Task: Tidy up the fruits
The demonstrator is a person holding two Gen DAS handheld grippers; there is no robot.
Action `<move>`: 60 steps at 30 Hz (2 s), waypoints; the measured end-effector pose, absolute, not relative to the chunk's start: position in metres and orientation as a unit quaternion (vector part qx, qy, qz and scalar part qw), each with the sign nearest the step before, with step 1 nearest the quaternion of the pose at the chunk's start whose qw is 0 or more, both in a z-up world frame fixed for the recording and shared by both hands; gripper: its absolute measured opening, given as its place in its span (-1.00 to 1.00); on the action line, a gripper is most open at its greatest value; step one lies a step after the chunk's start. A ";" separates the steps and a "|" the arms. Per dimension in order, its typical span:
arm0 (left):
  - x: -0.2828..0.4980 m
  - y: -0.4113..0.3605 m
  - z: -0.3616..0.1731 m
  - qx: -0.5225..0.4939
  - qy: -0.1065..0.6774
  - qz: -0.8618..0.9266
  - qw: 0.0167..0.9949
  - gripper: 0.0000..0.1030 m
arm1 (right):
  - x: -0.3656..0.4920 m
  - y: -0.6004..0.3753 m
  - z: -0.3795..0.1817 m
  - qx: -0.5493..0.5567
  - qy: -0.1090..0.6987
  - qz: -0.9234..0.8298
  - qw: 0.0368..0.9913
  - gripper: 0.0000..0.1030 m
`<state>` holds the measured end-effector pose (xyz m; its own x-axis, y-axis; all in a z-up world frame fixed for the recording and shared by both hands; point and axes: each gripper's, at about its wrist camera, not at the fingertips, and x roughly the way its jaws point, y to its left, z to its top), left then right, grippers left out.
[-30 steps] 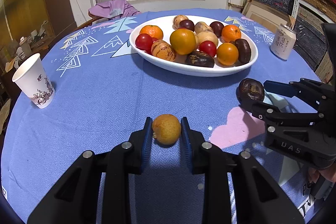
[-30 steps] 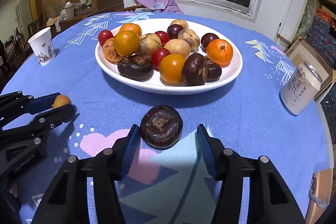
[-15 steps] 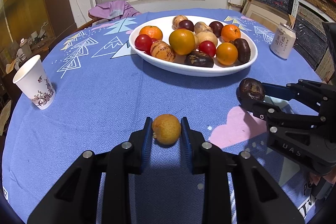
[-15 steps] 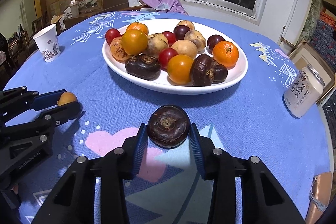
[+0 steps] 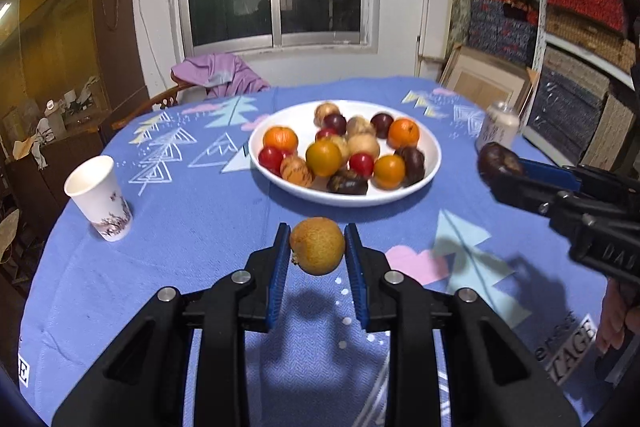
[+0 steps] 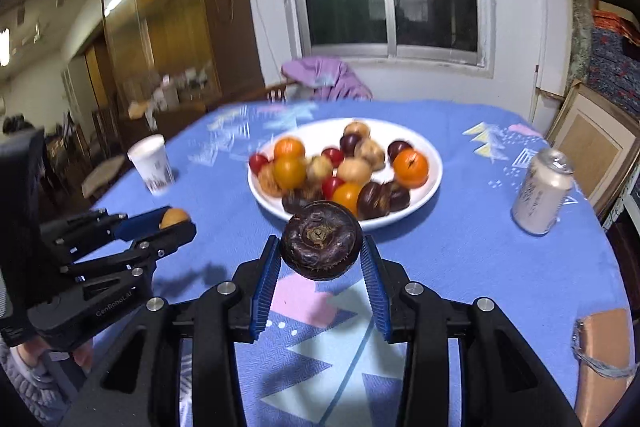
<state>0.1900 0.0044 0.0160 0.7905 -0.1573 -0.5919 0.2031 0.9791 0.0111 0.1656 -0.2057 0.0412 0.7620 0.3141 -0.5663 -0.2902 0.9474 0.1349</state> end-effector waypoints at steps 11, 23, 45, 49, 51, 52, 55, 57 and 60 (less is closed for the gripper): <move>0.271 -0.001 0.088 0.037 0.284 -0.079 0.955 -0.48 | 0.223 -0.228 0.115 0.033 0.255 0.130 0.958 -0.19; 0.420 -0.036 0.004 0.036 0.387 -0.082 0.918 -0.48 | 0.347 -0.189 0.014 0.009 0.369 0.112 0.923 -0.19; 0.442 -0.047 -0.020 0.044 0.385 -0.069 0.919 0.09 | 0.352 -0.199 -0.007 0.009 0.374 0.104 0.921 0.04; 0.420 -0.041 -0.002 0.055 0.360 -0.055 0.930 0.20 | 0.337 -0.204 0.010 0.015 0.358 0.109 0.927 0.08; 0.408 -0.037 0.008 0.053 0.352 -0.052 0.933 0.24 | 0.327 -0.205 0.019 0.016 0.350 0.110 0.930 0.12; 0.399 -0.035 0.014 0.051 0.347 -0.051 0.935 0.26 | 0.320 -0.205 0.025 0.016 0.344 0.110 0.932 0.13; 0.376 -0.031 0.029 0.049 0.331 -0.048 0.941 0.40 | 0.298 -0.205 0.041 0.017 0.329 0.115 0.937 0.14; 0.353 -0.028 0.041 0.050 0.315 -0.043 0.947 0.51 | 0.282 -0.206 0.052 0.019 0.318 0.119 0.940 0.16; 0.320 -0.023 0.055 0.048 0.299 -0.042 0.952 0.57 | 0.252 -0.207 0.067 0.023 0.297 0.124 0.946 0.24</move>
